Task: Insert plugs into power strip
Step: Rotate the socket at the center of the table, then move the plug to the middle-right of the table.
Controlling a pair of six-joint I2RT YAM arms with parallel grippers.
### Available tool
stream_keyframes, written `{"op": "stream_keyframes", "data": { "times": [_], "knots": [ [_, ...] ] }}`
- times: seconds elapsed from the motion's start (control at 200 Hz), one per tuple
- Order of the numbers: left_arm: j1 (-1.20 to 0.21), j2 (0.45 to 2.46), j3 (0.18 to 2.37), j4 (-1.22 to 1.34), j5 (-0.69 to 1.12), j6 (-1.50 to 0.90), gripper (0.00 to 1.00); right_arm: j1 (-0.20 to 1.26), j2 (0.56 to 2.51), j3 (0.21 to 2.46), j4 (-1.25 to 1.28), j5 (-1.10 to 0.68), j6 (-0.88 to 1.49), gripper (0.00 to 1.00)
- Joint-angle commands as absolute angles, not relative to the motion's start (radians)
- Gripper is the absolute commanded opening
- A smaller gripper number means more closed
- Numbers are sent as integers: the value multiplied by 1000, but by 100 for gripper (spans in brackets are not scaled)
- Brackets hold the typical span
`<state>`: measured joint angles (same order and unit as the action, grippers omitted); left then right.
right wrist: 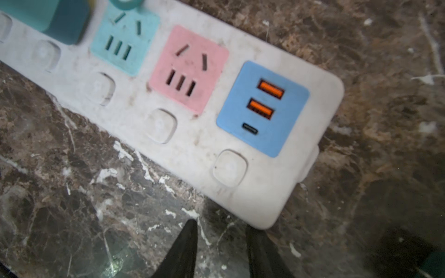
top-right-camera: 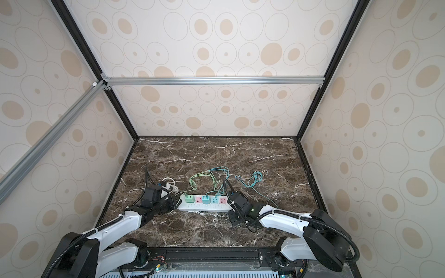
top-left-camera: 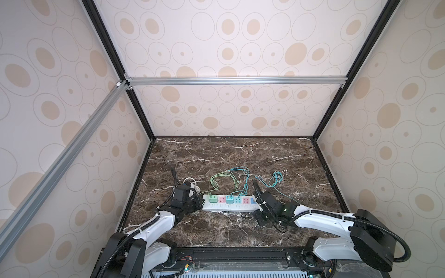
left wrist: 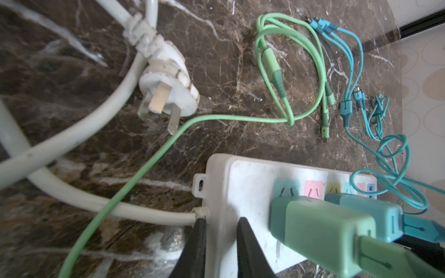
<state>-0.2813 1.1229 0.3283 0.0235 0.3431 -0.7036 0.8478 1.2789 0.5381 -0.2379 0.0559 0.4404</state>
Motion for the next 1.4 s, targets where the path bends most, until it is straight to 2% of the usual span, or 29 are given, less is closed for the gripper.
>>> {"op": "stream_keyframes", "data": {
  "times": [0.0, 0.2, 0.385, 0.52, 0.69, 0.95, 1.18, 1.395],
  "knots": [
    [-280, 1134, 310, -13, 341, -713, 23, 787, 1283, 571, -212, 53, 424, 37],
    [-280, 1131, 307, -1, 363, -719, 23, 662, 1274, 585, -202, -50, 405, 38],
    [-281, 1086, 350, -62, 364, -708, 27, 642, 1250, 633, -303, -62, 402, 40],
    [-281, 1061, 421, -142, 352, -675, 33, 637, 1177, 658, -431, 3, 461, 43],
    [-277, 1026, 506, -169, 367, -660, 41, 583, 1050, 666, -623, 204, 555, 57],
    [-265, 1084, 639, -212, 399, -589, 47, 391, 988, 655, -754, 205, 604, 57],
    [-238, 1114, 666, -212, 401, -557, 48, 353, 1040, 620, -757, 219, 691, 57],
    [-227, 1102, 673, -262, 406, -511, 49, 347, 1000, 591, -752, 213, 731, 53]
  ]
}}
